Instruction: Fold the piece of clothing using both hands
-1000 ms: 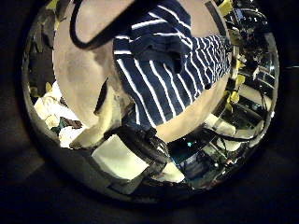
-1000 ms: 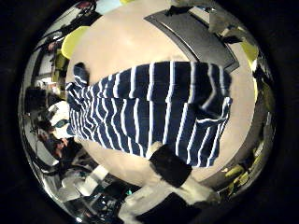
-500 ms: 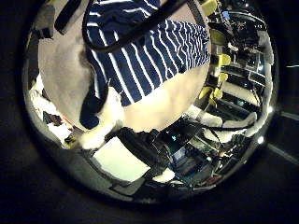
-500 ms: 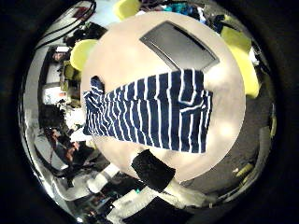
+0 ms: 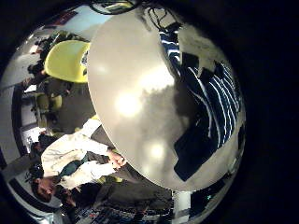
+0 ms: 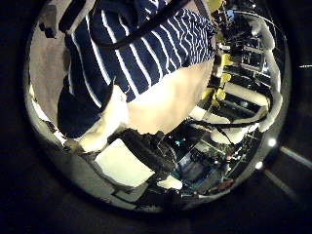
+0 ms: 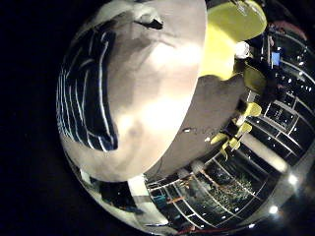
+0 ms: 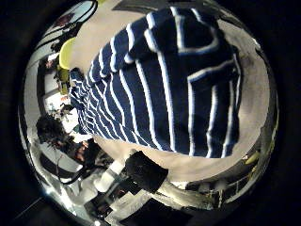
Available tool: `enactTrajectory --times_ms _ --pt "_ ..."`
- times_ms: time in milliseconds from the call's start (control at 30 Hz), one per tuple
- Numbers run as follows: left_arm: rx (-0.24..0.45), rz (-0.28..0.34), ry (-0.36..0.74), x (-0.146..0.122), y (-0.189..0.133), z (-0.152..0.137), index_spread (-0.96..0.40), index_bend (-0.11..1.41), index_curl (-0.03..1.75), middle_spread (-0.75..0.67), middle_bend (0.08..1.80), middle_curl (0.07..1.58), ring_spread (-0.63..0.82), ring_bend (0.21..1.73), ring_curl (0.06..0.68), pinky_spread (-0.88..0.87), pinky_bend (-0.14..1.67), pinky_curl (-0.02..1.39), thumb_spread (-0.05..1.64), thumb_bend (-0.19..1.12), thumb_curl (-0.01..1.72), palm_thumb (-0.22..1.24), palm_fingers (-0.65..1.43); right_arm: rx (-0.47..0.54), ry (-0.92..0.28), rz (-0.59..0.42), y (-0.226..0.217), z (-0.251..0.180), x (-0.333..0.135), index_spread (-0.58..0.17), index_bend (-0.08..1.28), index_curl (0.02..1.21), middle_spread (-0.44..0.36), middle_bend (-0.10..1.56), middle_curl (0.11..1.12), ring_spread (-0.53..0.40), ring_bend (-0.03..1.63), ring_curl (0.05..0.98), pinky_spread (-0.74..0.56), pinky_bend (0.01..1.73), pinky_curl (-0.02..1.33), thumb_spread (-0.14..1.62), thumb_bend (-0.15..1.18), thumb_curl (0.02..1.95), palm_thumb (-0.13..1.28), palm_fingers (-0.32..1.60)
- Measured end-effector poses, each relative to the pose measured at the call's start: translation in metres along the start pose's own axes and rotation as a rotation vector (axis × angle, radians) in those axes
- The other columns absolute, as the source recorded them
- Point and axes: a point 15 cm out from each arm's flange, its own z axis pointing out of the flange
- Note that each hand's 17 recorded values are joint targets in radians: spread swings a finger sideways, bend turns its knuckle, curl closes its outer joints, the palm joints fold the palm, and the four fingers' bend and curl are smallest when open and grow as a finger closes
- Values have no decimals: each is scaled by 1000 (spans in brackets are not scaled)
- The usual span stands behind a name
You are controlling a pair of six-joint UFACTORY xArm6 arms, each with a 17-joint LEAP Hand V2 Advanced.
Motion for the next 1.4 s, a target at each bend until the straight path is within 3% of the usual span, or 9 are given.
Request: enactTrajectory --times_ms 233,400,467,500,567,633,767,967,1400 --pt "-14 4 15 5 3 0 -306 419 1089 20 193 525 -44 781 310 -77 487 551 1190 -16 408 529 257 -145 -13 2 17 32 0 -226 165 397 36 225 356 38 787 311 399 869 343 1112 -9 304 333 330" --pt "21 19 57 20 -11 -11 -301 413 1087 27 192 508 -44 769 307 -74 474 544 1196 -18 405 520 269 -186 -46 1 25 39 -4 -289 142 379 -44 284 380 -132 959 351 87 1045 367 1141 7 334 468 641" --pt "15 33 63 27 -14 -11 -299 408 1087 29 197 505 -45 763 305 -73 468 541 1198 -17 404 518 275 -209 -57 6 30 42 -1 -330 136 365 -95 386 420 -201 1076 386 -125 1141 385 1142 13 346 525 927" --pt "11 37 64 29 -14 -11 -299 405 1087 30 196 502 -45 764 304 -73 466 540 1199 -17 404 518 278 -216 -61 4 31 43 1 -348 136 360 -119 422 435 -220 1096 390 -200 1148 381 1142 17 353 554 963" --pt "5 43 65 32 -16 -9 -297 400 1087 31 194 498 -46 763 303 -72 461 538 1200 -16 403 517 282 -219 -66 -8 34 44 2 -389 205 403 -159 617 523 -224 1142 434 -256 1173 414 1143 33 369 627 1194" --pt "-1 49 64 35 -19 -7 -296 396 1087 31 193 494 -46 760 302 -72 458 536 1200 -16 403 517 285 -218 -67 -24 36 43 2 -427 302 466 -181 761 591 -228 1178 471 -253 1222 452 1146 40 383 683 1274" --pt "-28 57 69 41 -24 2 -295 389 1088 32 193 485 -47 754 298 -71 453 533 1201 -16 402 517 289 -226 -70 -53 44 43 1 -479 526 600 -204 974 698 -235 1258 525 -232 1302 510 1154 52 412 782 1234" --pt "-55 50 70 43 -21 11 -295 391 1091 32 196 477 -41 742 294 -50 432 527 1207 -17 399 508 289 -230 -95 -47 72 42 19 -484 790 782 -201 1159 793 -235 1354 600 -195 1387 593 1220 58 445 863 1117" --pt "-93 65 12 60 -20 34 -293 381 1093 32 196 467 -30 716 284 13 367 503 1217 -16 390 503 293 -177 -177 20 92 26 92 -441 909 952 -190 1279 859 -231 1428 694 -170 1411 730 1281 48 511 956 1013"
